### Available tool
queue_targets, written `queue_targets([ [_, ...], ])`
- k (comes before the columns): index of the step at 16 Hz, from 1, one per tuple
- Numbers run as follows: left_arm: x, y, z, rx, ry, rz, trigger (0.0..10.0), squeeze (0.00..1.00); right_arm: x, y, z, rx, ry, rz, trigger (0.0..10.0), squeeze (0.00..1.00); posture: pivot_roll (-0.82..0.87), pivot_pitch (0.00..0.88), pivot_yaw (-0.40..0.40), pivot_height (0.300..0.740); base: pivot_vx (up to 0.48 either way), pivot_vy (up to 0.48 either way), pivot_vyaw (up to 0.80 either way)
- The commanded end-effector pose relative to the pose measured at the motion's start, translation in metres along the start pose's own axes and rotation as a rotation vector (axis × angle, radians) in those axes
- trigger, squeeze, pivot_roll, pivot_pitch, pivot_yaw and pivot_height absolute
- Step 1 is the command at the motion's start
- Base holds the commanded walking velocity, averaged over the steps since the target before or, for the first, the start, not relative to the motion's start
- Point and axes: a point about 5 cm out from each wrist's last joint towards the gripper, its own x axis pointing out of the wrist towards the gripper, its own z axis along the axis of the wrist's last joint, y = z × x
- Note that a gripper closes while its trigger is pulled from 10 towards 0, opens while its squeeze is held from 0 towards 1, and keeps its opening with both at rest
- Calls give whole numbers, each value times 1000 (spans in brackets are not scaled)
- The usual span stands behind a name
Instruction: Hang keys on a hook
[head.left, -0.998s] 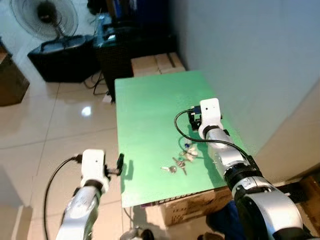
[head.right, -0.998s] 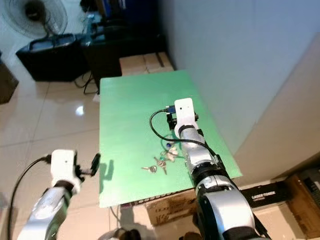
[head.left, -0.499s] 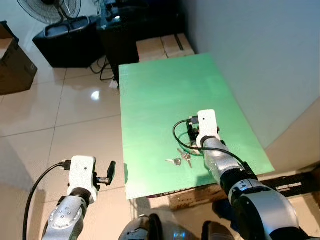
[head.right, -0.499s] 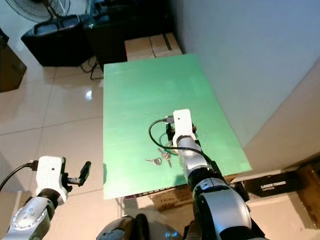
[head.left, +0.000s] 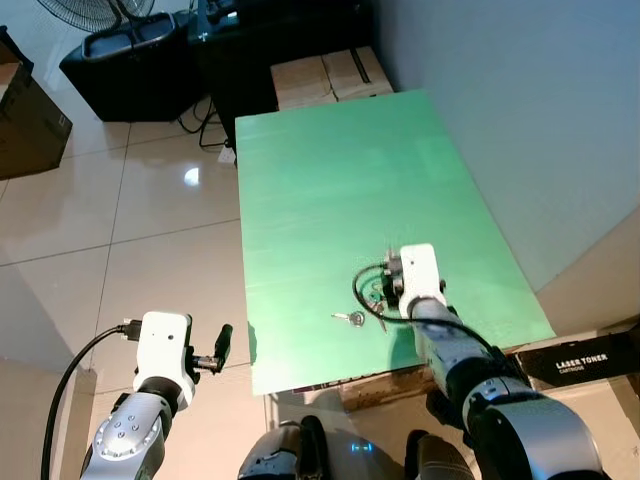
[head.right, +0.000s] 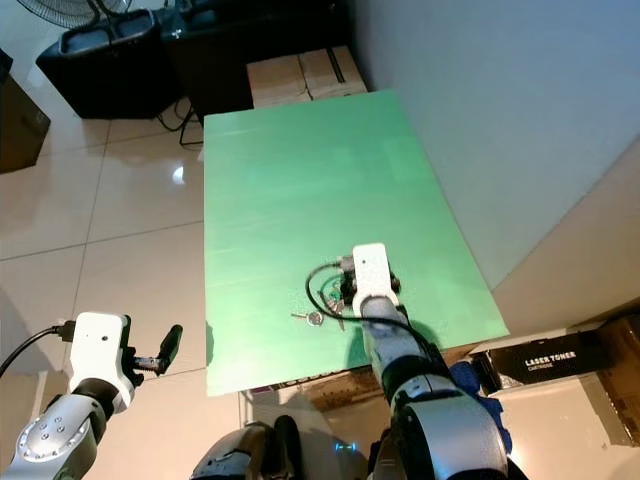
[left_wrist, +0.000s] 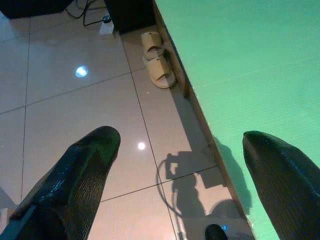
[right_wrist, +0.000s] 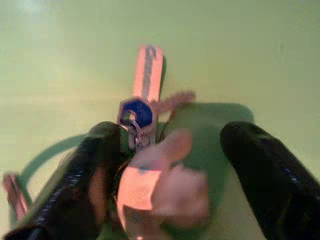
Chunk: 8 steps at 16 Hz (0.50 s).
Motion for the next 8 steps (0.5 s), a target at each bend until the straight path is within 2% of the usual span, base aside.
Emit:
queue_targets([
  [1, -4, 1, -2, 7, 20, -6, 10000, 0, -3, 4, -13, 2, 53, 9, 10000, 1000, 62, 250, 151, 740, 0, 0, 0],
  [2, -4, 1, -1, 6, 23, -7, 10000, 0, -4, 3, -15, -5, 60, 3, 10000, 1000, 62, 251, 152, 740, 0, 0, 0],
  [3, -5, 0, -1, 5, 25, -7, 10000, 0, -4, 2, -17, -12, 65, 0, 10000, 953, 63, 254, 152, 740, 0, 0, 0],
  [4, -6, 0, -2, 4, 26, -8, 10000, 0, -4, 3, -18, -30, 68, 0, 10000, 0, 64, 258, 150, 740, 0, 0, 0],
  [5, -7, -1, -2, 2, 27, -7, 10000, 0, -5, 2, -19, -43, 70, 0, 10000, 0, 66, 261, 147, 740, 0, 0, 0],
  [6, -7, -2, -2, 1, 28, -7, 10000, 0, -5, 2, -21, -32, 74, -1, 1098, 0, 68, 264, 145, 740, 0, 0, 0],
  [7, -8, -2, -2, -2, 31, -4, 10000, 0, -6, 2, -23, -32, 77, -2, 0, 0, 70, 265, 144, 740, 0, 0, 0],
  [8, -9, -2, -3, -3, 34, -2, 10000, 0, -6, 2, -24, -35, 79, -2, 0, 0, 71, 265, 144, 740, 0, 0, 0],
])
